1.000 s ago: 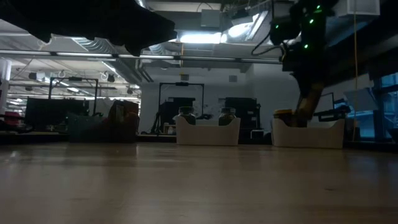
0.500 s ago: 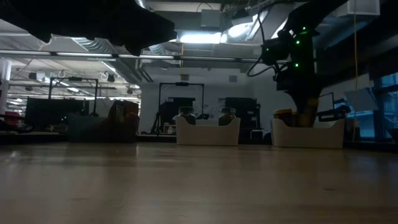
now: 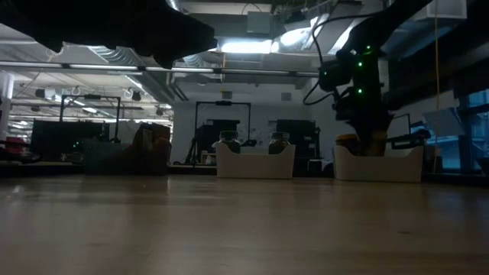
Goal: Sort spices by type
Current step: Put the yellow seasoning bottle into the right white bin, then put the green seasoning bottle into the left white bin
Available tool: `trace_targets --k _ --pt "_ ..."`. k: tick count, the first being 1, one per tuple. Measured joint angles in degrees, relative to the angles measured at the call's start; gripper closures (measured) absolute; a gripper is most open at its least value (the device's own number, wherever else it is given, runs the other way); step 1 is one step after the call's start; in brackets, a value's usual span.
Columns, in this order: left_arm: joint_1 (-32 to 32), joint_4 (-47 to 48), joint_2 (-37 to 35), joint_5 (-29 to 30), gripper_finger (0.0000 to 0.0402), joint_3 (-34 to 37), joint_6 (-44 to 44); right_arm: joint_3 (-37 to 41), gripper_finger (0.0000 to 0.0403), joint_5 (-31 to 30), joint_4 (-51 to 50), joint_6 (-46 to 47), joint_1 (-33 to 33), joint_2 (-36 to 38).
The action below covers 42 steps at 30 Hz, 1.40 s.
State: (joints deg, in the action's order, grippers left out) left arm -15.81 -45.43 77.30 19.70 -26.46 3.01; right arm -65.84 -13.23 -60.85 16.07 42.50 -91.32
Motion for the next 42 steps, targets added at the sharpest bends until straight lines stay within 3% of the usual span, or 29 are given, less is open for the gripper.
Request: trace_targets --k 19,27,36,42 --pt "0.0 0.33 0.0 0.0 0.0269 0.0 0.0 0.0 0.0139 -1.33 2.85 -3.27 -0.09 -1.17" --pt "0.0 0.3 0.0 0.0 0.0269 0.0 0.0 0.0 0.0095 -2.59 2.62 -3.18 -0.09 -1.16" --pt "0.0 0.28 0.0 0.0 0.0269 0.0 0.0 -5.64 0.007 -2.52 -5.85 -4.25 -0.27 1.06" --pt "0.14 0.24 0.0 -0.02 0.0269 0.0 0.09 -12.14 0.007 -1.12 -14.76 -1.83 -5.97 3.59"
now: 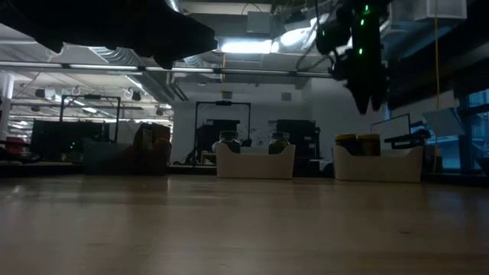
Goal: Sort spices by type
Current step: Put the green seasoning bottle into the left white bin
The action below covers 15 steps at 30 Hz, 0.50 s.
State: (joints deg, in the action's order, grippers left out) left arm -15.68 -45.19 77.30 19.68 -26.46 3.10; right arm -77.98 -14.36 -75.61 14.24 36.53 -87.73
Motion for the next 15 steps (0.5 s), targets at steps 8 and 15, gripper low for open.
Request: trace_targets --k 8,15 --pt "0.02 0.0 0.01 0.02 0.0269 0.0 0.36 -1.67 0.007 2.26 -6.92 8.12 -14.95 4.57" --pt "0.02 -0.92 0.02 1.25 0.0269 0.0 3.4 -1.67 0.007 4.3 -10.07 19.52 -31.66 5.88"
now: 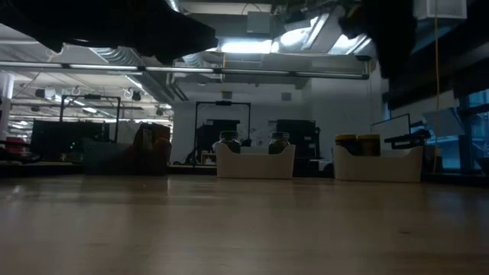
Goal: Sort spices by type
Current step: Put the green seasoning bottle into the left white bin
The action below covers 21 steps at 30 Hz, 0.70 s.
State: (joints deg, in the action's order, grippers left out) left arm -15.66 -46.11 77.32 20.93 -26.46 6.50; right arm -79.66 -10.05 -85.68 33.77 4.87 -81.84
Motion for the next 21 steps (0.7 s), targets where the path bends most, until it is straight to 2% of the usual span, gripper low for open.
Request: trace_targets --k 12,21 --pt "0.0 0.44 0.04 0.08 0.0269 0.0 -0.99 0.02 0.007 5.4 0.56 18.84 -27.74 -0.02" --pt "0.0 0.46 0.04 0.08 0.0269 0.0 -0.49 0.05 0.007 7.59 3.03 31.04 -45.19 -0.49"
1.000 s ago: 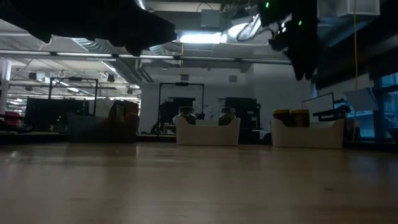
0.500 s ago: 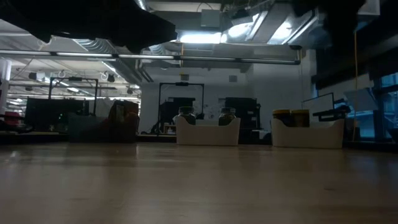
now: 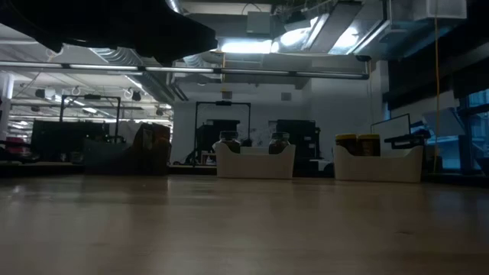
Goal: Sort spices by type
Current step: Put the green seasoning bottle into the left white bin
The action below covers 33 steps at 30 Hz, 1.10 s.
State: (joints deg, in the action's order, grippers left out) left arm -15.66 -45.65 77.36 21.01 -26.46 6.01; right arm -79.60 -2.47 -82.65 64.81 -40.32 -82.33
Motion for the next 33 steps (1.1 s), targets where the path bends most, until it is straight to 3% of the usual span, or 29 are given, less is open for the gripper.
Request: trace_targets --k 13,19,33 --pt "0.0 0.31 -0.02 0.01 0.0269 0.0 -0.2 0.06 0.007 -1.03 5.45 7.68 -13.64 -1.75" --pt "0.0 0.12 -0.02 0.0 0.0269 0.0 -0.21 0.08 0.007 -0.54 7.7 17.06 -17.9 -4.53" --pt "0.0 0.17 -0.09 0.01 0.0269 0.0 -0.8 0.08 0.007 8.93 13.35 14.42 -23.28 -11.75"
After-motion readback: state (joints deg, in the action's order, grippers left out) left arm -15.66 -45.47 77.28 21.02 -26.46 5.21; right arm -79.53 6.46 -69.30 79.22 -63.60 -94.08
